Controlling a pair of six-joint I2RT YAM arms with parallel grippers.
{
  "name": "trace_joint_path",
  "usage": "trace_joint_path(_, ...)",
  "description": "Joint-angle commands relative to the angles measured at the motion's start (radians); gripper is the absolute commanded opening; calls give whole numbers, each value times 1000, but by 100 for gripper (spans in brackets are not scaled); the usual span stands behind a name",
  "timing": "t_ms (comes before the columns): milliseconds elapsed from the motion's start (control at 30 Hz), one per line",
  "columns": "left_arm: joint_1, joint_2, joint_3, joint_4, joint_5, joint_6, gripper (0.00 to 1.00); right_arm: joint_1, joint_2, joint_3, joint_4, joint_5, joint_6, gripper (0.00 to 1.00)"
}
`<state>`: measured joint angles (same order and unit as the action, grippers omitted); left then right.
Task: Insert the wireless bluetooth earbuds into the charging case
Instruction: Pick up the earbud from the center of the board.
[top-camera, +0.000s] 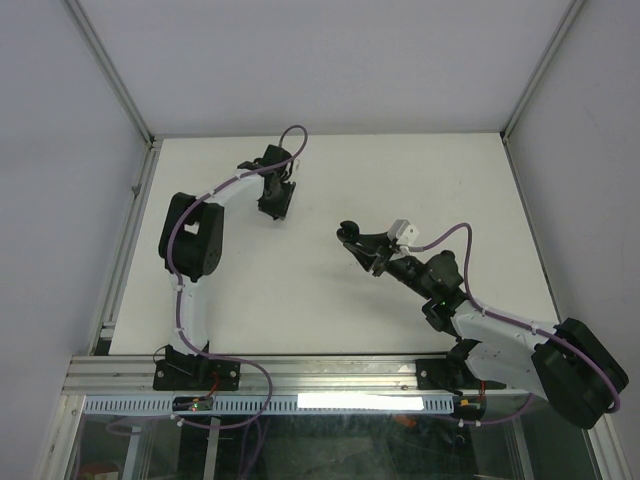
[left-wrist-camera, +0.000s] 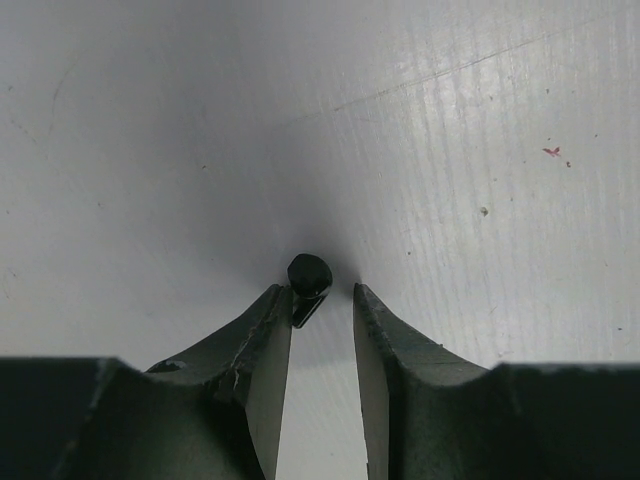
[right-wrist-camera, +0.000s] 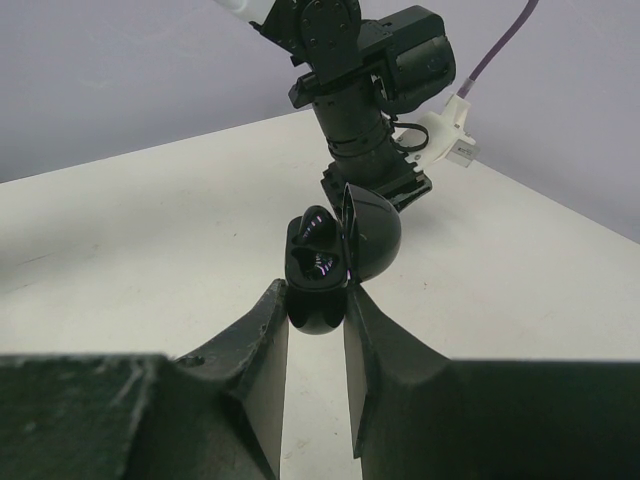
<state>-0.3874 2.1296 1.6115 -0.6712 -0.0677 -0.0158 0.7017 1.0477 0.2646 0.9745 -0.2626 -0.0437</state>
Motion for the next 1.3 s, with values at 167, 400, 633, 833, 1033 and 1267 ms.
trace_joint_path(167,-15,28,65,-4,-40,-20,31,-7,-21,2,60,0,1,0)
trace_joint_path(400,-16,46,74,-6,-50,-28,30,-6,-18,5,59,-3,1,0)
trace_joint_path(633,-18,58,80,-16,-45,-27,23,-6,-21,4,58,0,-2,0)
trace_joint_path(833,-18,11,42,1,-33,-35,14,-6,-21,11,54,-6,4,0)
trace_joint_path(1033,-20,-133,-36,67,28,-76,10,-7,-23,29,33,-12,5,0)
trace_joint_path(1267,-34,-379,-146,150,166,-134,11,-5,-1,50,33,-18,-2,0)
